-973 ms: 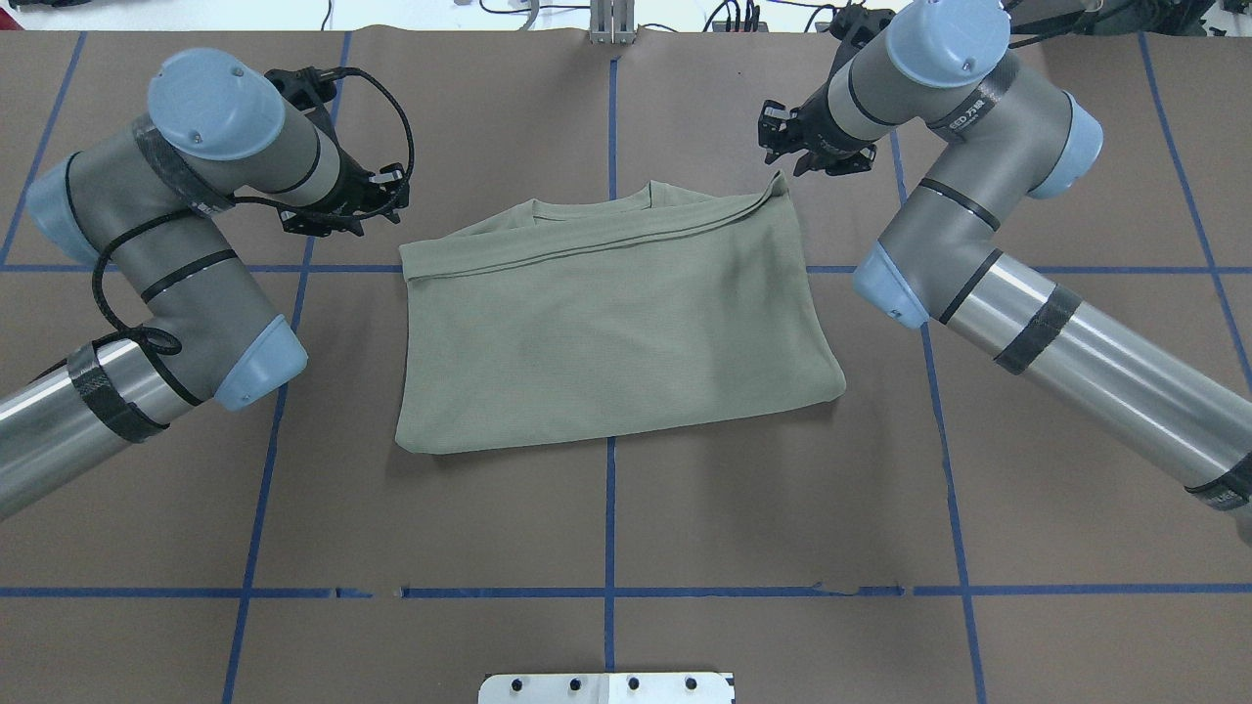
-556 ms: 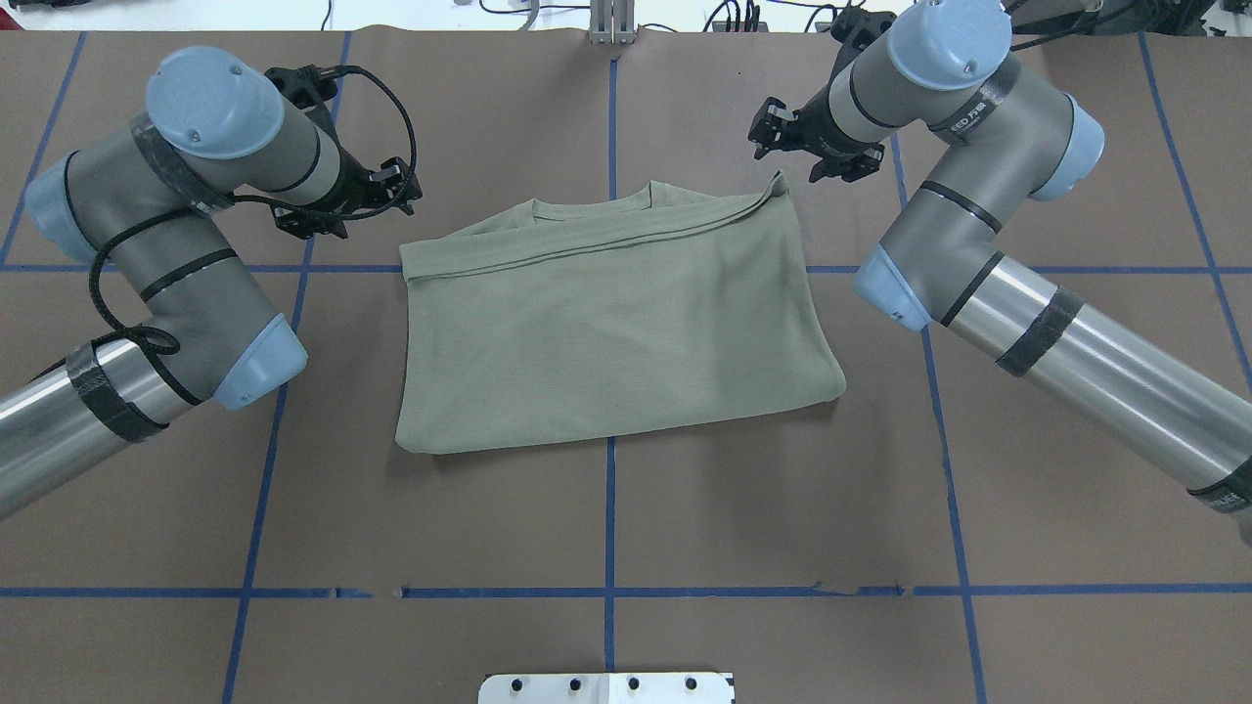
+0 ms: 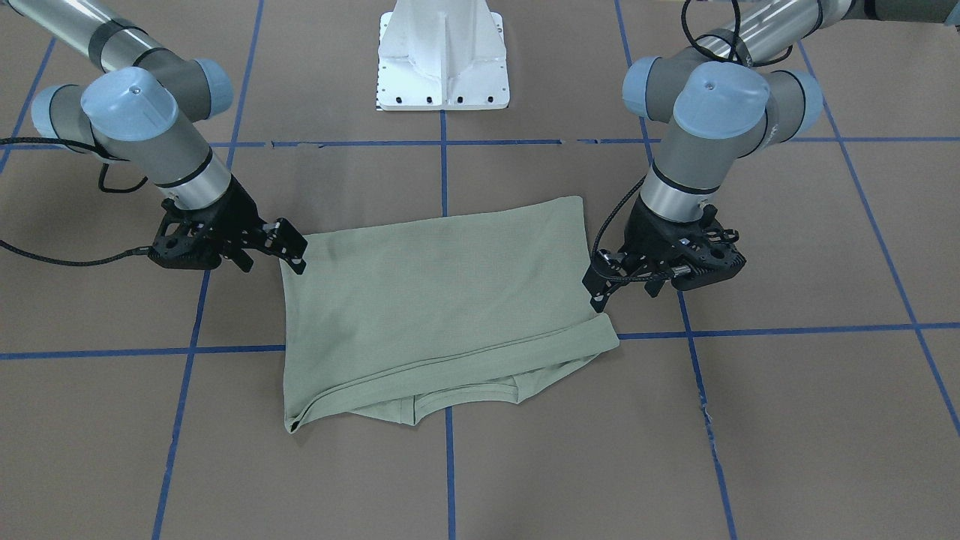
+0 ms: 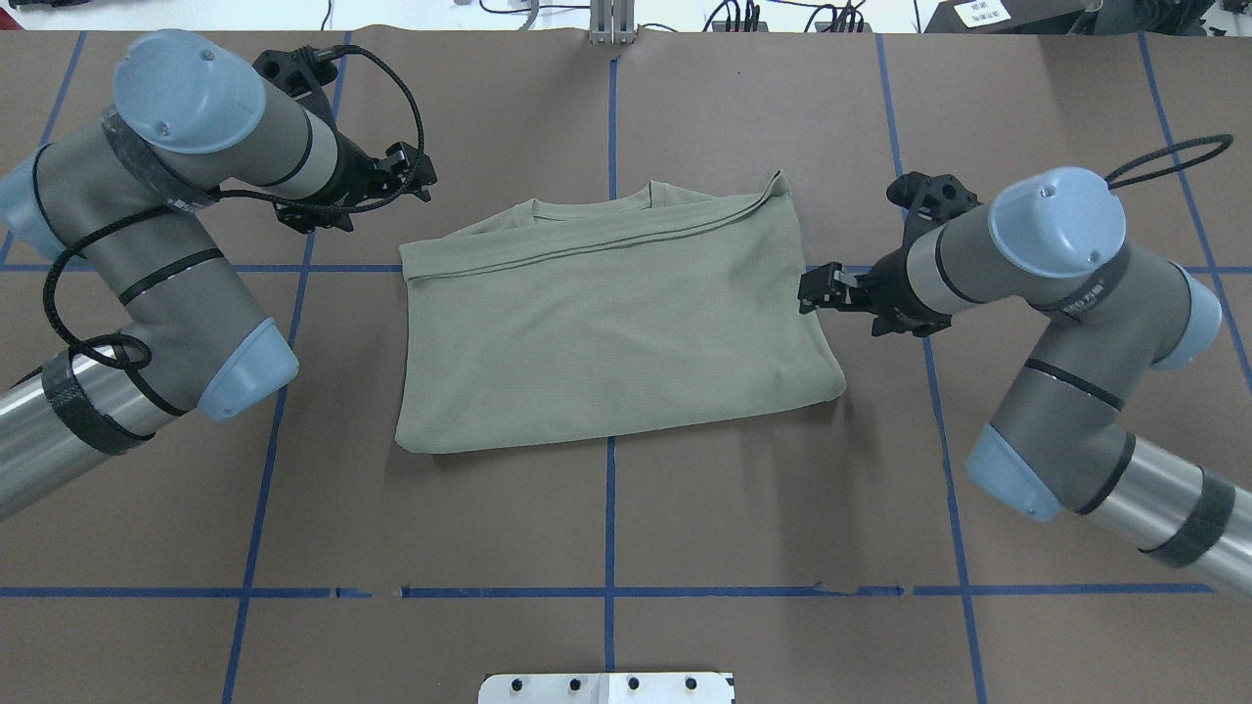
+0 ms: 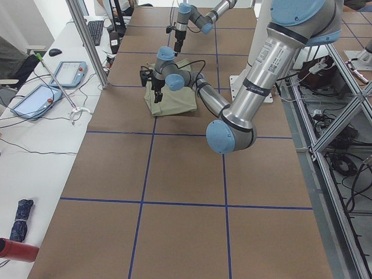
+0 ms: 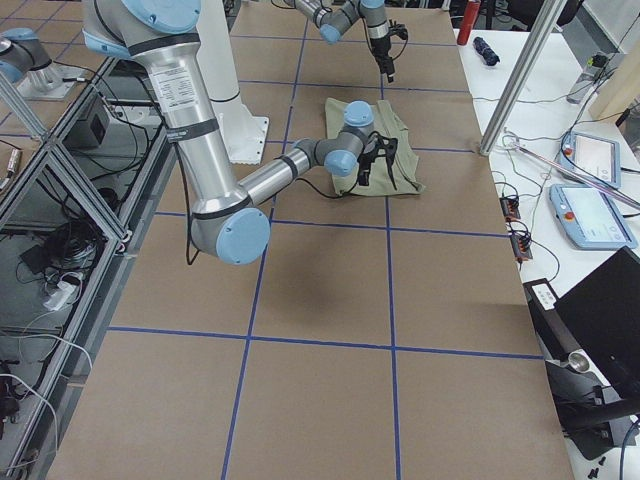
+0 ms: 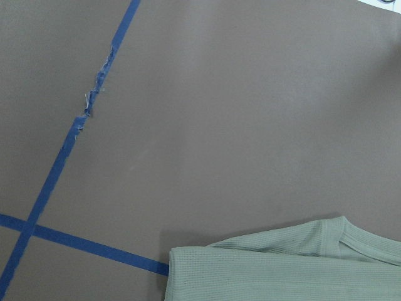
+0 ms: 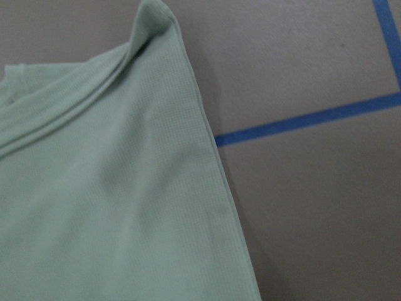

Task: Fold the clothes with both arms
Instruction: 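Move the right gripper to the folded shirt's nearer corner and grasp it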

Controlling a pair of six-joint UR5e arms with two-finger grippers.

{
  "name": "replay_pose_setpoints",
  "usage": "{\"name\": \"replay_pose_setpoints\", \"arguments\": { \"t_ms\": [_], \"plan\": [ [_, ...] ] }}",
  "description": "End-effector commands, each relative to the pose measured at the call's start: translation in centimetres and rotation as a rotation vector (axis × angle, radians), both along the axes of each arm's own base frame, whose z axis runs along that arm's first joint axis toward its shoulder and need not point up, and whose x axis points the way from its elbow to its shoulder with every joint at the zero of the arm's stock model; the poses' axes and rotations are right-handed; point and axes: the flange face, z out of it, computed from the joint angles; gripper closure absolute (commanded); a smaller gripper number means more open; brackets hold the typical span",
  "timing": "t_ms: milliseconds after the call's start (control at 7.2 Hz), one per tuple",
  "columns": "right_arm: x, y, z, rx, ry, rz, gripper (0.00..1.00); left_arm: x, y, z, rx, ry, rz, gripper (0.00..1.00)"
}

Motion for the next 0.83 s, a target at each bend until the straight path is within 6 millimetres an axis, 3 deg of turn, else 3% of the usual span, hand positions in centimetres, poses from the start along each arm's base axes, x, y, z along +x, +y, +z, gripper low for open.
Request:
{"name": "replay_pose_setpoints", "arguments": {
  "t_ms": [0,556,695],
  "plan": [
    [-2.4,3.8,2.3,-0.006,0.041,-0.053,0.00,0.1,0.3,-0.3,-0.004,0.009,-0.003,0.01],
    [-3.8,3.9,2.5,-0.003,0.050,-0.064,0.01,0.4,0.4,0.0,-0.015,0.010,-0.007,0.01],
    [-4.3,3.9,2.2,-0.001,0.048,-0.067,0.10,0.4,0.4,0.0,-0.014,0.009,-0.006,0.01]
  ]
}}
